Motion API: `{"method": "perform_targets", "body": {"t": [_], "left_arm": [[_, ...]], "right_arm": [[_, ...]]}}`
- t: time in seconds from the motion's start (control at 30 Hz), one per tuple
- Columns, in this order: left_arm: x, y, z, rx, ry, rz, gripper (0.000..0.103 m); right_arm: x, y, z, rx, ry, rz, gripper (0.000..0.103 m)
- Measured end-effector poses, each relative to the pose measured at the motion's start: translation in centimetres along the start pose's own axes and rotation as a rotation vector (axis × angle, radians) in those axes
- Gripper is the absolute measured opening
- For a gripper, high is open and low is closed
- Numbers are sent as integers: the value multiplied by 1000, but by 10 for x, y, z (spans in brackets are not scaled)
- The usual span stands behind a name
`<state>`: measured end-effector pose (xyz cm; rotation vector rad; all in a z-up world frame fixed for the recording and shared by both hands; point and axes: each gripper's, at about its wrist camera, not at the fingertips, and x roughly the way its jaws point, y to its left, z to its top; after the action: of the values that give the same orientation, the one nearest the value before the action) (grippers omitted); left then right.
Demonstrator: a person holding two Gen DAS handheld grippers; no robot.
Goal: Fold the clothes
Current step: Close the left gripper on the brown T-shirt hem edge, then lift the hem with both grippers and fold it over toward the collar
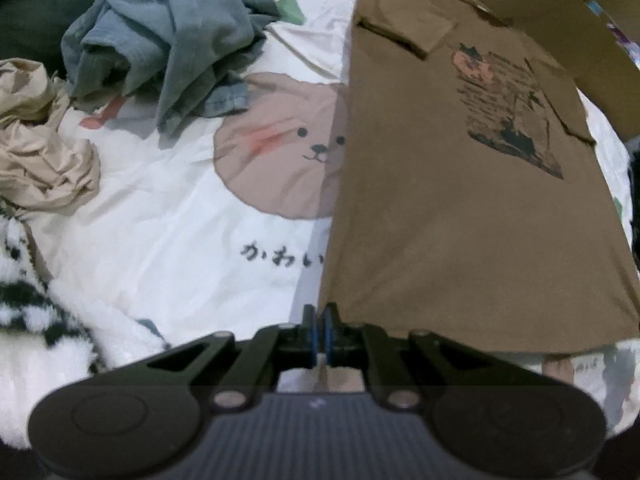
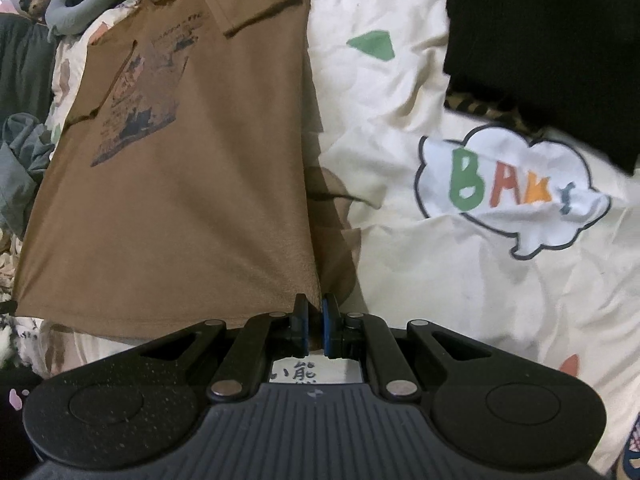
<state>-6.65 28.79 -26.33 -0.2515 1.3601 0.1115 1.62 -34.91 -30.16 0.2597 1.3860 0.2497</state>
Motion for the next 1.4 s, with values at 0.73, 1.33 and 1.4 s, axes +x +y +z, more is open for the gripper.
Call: {"method": "perform_targets", "body": {"t": [0.73, 1.33, 1.4], "left_arm": [[-33, -7, -82, 1, 85, -25, 3], [-101, -19, -38, -25, -91, -81, 3], [-111, -21, -29, -35, -123, -91, 3]], "right_arm": [[-40, -5, -66, -7, 13, -29, 4], [-96, 8, -43, -18, -123, 6, 4], [-106, 12, -35, -34, -147, 10, 4]]}}
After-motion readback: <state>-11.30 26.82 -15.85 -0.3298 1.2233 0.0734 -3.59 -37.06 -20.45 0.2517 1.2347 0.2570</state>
